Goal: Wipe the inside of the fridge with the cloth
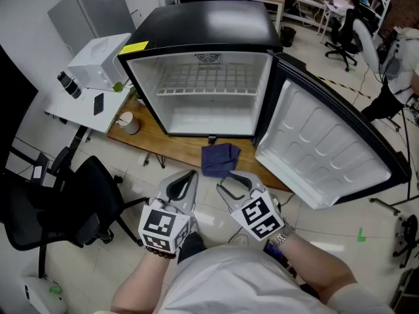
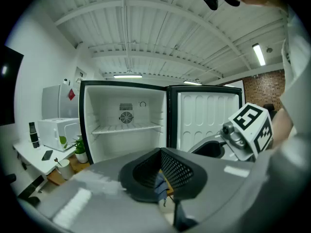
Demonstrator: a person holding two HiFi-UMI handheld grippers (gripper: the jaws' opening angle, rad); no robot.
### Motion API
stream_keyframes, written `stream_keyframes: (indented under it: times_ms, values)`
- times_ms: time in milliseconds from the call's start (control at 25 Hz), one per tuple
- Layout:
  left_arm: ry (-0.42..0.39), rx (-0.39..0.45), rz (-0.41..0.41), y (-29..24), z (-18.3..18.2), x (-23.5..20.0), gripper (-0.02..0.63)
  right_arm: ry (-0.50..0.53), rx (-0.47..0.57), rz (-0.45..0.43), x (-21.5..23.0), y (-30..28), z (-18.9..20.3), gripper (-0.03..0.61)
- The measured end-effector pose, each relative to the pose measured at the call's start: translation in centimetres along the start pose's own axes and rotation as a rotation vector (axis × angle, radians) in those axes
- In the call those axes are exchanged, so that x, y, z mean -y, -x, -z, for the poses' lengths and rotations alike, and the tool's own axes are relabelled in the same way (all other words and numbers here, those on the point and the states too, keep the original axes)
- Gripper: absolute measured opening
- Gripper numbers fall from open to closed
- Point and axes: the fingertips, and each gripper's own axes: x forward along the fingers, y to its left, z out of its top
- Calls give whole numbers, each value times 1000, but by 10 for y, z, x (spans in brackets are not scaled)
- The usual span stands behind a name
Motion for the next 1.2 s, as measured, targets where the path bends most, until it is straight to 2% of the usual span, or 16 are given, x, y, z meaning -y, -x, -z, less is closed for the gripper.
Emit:
stream_keyframes:
  times_ms: [200, 440, 680, 840, 1000, 1200]
  values:
    - [5, -14, 7, -8, 10, -25, 6, 90, -117, -13, 9, -52, 28, 230]
    - [-4, -40, 54, -24, 16, -64, 6, 128, -267, -13, 21, -115, 54, 293]
    - [-34, -84, 132, -53, 27, -97, 6, 138, -398, -13, 39, -170, 82, 309]
    - [-31, -108, 181, -66, 28, -95, 6, 197, -489, -25, 45, -179, 104, 328]
    - [-41, -135, 216, -78, 49, -118, 6, 268, -591, -74, 42, -215, 135, 371]
    - [-52, -149, 229, -85, 57, -136, 6, 316, -681, -93, 49, -232, 162, 374]
